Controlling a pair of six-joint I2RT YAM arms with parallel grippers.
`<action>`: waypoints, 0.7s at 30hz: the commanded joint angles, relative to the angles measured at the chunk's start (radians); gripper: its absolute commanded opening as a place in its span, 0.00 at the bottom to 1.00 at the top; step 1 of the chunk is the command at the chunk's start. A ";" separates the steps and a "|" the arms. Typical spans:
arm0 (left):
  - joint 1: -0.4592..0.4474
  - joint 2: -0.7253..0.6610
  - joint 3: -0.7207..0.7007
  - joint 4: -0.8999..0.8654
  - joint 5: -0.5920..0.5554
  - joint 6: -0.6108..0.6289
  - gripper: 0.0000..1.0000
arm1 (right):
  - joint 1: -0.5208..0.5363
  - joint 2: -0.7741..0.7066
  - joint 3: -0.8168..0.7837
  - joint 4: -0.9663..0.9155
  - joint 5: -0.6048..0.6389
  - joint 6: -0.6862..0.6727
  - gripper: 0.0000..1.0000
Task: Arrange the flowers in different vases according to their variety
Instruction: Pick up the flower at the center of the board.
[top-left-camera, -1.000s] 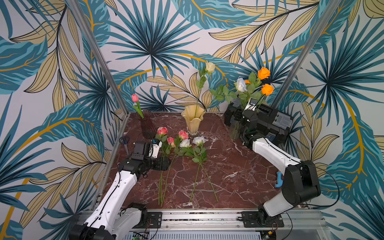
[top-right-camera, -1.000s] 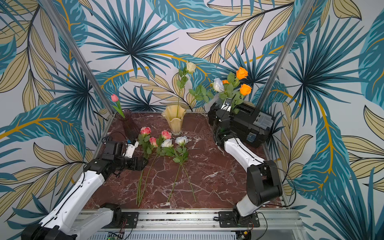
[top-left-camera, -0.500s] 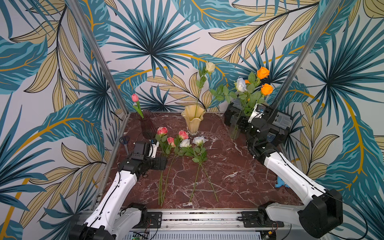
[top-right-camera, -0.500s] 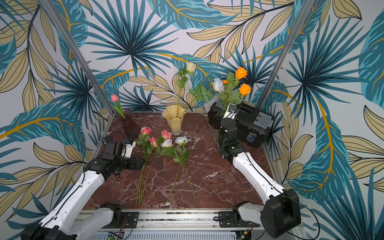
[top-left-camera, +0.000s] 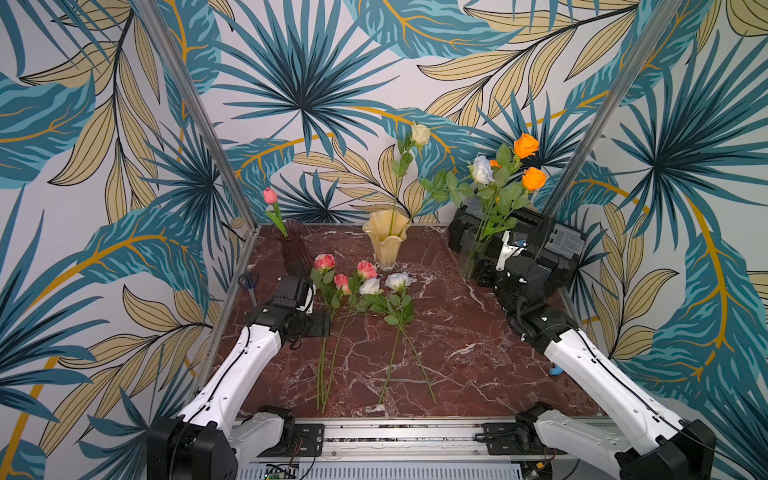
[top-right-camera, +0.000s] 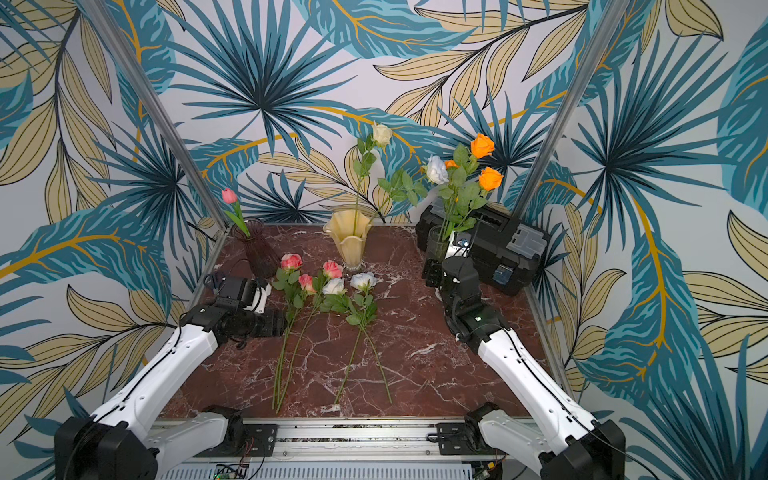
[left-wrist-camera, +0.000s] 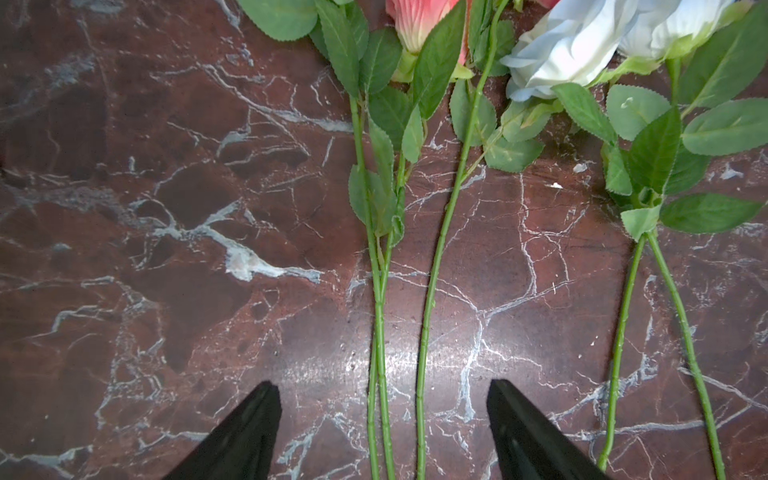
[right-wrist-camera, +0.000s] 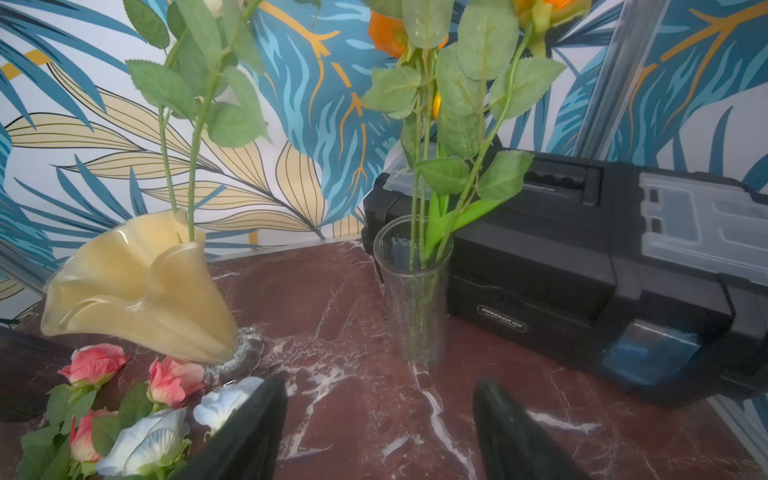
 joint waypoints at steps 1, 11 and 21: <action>-0.035 0.002 0.012 -0.037 -0.070 -0.065 0.80 | 0.006 -0.020 -0.026 -0.033 -0.027 0.021 0.75; -0.111 0.106 -0.096 0.063 -0.197 -0.175 0.63 | 0.008 -0.031 -0.027 -0.028 -0.045 0.030 0.75; -0.121 0.208 -0.120 0.151 -0.172 -0.166 0.53 | 0.007 -0.041 -0.038 -0.033 -0.049 0.039 0.74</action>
